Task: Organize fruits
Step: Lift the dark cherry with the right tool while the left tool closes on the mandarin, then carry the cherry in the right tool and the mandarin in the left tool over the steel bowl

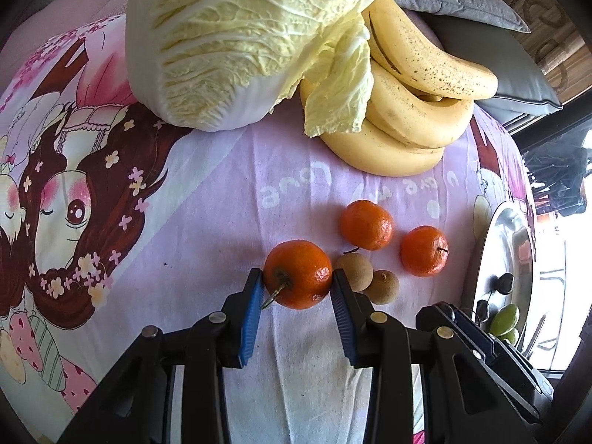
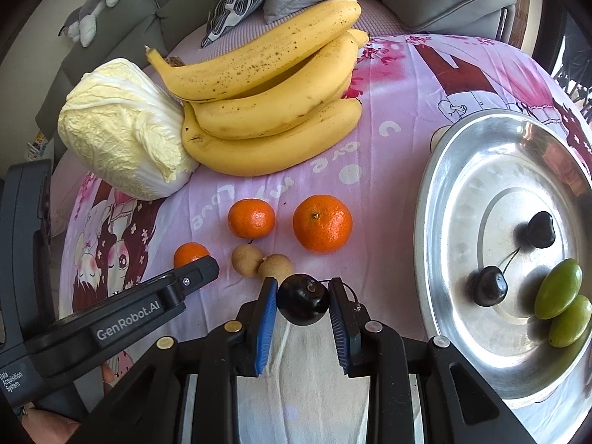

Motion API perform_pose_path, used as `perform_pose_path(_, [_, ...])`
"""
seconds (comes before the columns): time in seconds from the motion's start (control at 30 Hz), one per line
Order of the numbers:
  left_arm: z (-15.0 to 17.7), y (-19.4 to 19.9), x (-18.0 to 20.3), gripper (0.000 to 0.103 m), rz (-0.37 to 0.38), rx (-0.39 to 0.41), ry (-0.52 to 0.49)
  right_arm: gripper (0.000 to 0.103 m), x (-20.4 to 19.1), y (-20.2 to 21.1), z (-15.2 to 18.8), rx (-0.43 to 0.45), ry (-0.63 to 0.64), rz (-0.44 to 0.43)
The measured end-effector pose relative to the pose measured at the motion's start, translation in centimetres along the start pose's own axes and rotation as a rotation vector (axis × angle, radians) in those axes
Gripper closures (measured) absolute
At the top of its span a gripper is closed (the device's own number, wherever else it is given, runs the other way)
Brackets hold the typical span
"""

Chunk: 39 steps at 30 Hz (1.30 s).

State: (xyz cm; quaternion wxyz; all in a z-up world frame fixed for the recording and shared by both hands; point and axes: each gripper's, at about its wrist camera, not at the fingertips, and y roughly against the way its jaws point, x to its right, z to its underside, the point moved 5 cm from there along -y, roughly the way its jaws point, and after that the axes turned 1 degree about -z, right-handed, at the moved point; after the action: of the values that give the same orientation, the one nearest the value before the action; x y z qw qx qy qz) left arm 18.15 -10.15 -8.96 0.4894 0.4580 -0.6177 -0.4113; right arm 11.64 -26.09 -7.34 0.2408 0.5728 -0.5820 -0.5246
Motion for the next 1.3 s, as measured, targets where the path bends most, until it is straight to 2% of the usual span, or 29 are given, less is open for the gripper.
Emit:
perform_pose_path(0.53, [0.6,2.8,4.9,0.065,0.022,0.046,-0.052,0.073,2.2,2.8,-1.2,0.067,-0.004,0.051])
perform_pose_path(0.8, [0.9,1.6,8.6,0.065,0.035,0.047,-0.112,0.073,4.4,4.0,-1.7,0.090,-0.036,0.062])
perform_pose_path(1.13, [0.9,1.6,12.5,0.065,0.055,0.034,-0.186,0.073,9.5,4.7,-2.5,0.101,-0.131,0.107])
perform_pose_path(1.3, [0.7,1.6,16.4,0.065,0.079,0.034,-0.252,0.073,12.6,5.9,-3.0,0.129,-0.199,0.143])
